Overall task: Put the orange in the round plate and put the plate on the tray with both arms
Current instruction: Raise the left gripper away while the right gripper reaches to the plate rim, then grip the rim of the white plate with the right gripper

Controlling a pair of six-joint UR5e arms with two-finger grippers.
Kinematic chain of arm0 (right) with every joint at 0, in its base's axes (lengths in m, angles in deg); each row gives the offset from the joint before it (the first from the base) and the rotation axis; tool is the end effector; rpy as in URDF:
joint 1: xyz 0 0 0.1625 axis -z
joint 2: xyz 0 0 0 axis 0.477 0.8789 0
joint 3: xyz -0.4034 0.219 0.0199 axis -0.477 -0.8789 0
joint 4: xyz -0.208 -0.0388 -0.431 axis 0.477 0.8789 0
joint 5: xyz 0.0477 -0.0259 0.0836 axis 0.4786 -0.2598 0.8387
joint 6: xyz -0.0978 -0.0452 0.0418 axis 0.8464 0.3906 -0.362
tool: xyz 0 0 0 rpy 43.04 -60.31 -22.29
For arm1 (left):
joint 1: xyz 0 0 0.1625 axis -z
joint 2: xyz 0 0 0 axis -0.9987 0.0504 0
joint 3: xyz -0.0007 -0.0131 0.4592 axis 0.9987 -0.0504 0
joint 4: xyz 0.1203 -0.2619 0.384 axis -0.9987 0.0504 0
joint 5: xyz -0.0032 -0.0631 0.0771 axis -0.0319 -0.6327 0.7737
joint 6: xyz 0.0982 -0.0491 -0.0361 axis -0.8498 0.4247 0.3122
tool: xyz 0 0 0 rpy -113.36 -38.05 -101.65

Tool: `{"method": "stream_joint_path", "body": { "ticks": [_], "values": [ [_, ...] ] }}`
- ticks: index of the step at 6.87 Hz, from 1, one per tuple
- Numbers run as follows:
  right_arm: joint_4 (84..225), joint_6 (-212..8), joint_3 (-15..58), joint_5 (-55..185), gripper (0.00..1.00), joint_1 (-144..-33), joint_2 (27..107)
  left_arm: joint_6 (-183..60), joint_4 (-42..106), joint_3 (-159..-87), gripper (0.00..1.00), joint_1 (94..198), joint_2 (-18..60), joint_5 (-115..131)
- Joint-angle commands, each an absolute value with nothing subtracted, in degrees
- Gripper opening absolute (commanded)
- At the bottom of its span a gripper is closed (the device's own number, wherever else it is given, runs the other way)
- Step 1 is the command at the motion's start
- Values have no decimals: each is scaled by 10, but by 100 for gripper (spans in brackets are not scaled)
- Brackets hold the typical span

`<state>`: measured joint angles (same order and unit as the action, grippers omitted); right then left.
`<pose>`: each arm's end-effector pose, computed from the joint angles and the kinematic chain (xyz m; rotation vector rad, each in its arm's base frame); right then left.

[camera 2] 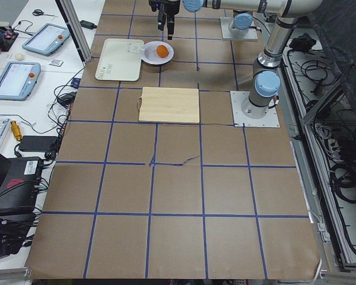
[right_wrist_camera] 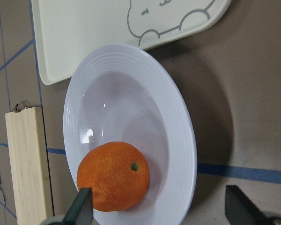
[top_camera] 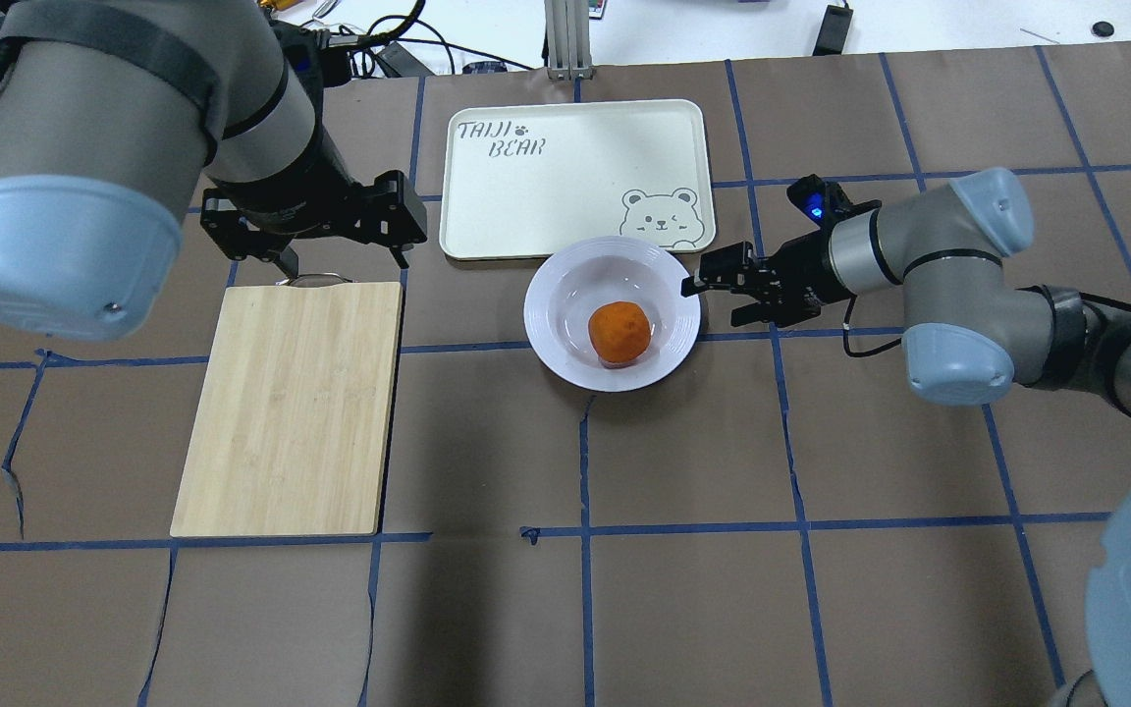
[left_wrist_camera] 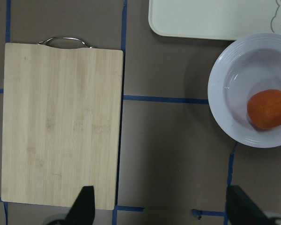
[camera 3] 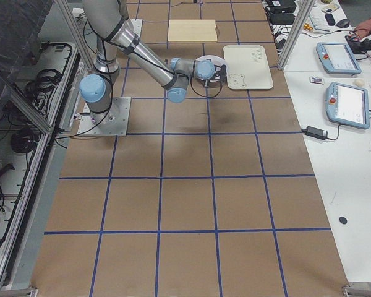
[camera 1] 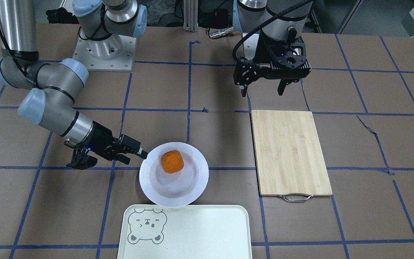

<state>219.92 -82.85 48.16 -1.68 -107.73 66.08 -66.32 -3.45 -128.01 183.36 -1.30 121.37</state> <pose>0.1094 -0.5885 0.1528 0.1599 2.3256 -0.1333 -0.1885 -0.5310 0.4922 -0.0937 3.1183 -0.1702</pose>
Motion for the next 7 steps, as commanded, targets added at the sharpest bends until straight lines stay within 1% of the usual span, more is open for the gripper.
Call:
{"method": "stream_joint_path", "body": {
  "ticks": [1, 3, 4, 5, 6, 7],
  "values": [
    [2222, -797, 491, 37, 100, -1077, 622, -733, -13, -1262, 100, 1785, -15, 1209],
    [2252, -778, 491, 69, 100, -1078, 585, -728, 6, -1227, 100, 1788, -1, 1209],
    [2252, -779, 491, 71, 99, -1079, 584, -725, 20, -1221, 100, 1788, 1, 1209],
    [2251, -780, 491, 85, 91, -1083, 584, -671, 21, -1216, 100, 1792, 4, 1208],
    [2246, -780, 491, 104, 75, -1083, 581, -662, 21, -1214, 100, 1802, 8, 1209],
    [2246, -780, 491, 106, 54, -1083, 582, -662, 21, -1214, 100, 1805, 10, 1209]
  ]
}}
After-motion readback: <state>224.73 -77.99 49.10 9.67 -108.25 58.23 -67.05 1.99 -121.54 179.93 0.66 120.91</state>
